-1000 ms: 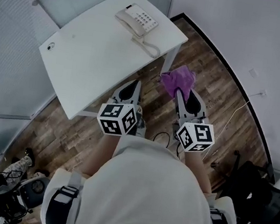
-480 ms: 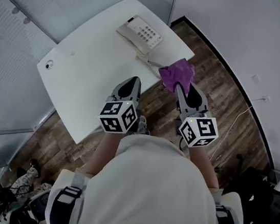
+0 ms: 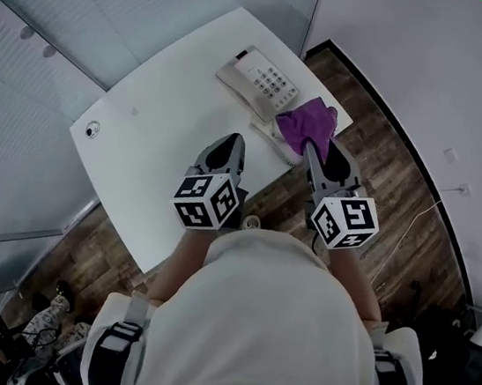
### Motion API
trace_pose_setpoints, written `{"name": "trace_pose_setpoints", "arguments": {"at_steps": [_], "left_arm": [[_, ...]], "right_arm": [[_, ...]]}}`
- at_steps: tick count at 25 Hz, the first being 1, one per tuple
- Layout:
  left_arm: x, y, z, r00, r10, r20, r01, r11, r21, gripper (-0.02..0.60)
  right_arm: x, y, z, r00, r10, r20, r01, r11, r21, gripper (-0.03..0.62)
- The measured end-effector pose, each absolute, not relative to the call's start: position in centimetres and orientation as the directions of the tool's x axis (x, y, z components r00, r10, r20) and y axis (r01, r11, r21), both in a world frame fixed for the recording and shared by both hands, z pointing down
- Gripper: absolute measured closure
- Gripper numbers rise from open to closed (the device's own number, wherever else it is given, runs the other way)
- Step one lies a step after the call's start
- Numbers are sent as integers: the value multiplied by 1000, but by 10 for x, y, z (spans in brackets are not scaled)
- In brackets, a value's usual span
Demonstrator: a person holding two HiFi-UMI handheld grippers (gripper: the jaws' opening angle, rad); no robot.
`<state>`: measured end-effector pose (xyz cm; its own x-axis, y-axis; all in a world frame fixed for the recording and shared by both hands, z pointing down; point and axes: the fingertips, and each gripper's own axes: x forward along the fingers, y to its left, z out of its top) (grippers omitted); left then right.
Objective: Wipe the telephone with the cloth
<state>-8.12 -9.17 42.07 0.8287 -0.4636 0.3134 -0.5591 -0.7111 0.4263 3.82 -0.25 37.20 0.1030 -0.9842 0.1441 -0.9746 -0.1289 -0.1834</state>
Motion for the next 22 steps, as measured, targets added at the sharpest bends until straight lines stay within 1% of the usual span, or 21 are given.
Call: {"name": "trace_pose_setpoints", "arguments": {"at_steps": [6, 11, 22], "left_arm": [[-87, -122, 427, 815, -485, 318, -580, -685, 442, 560], [-90, -134, 435, 789, -507, 348, -615, -657, 436, 560], [-95, -174, 453, 702, -606, 375, -710, -555, 433, 560]], "right_arm": [[39, -46, 377, 65, -986, 151, -981, -91, -169, 464], [42, -83, 379, 18, -987, 162, -987, -44, -157, 464], [45, -181, 397, -151, -967, 205, -983, 126, -131, 464]]}}
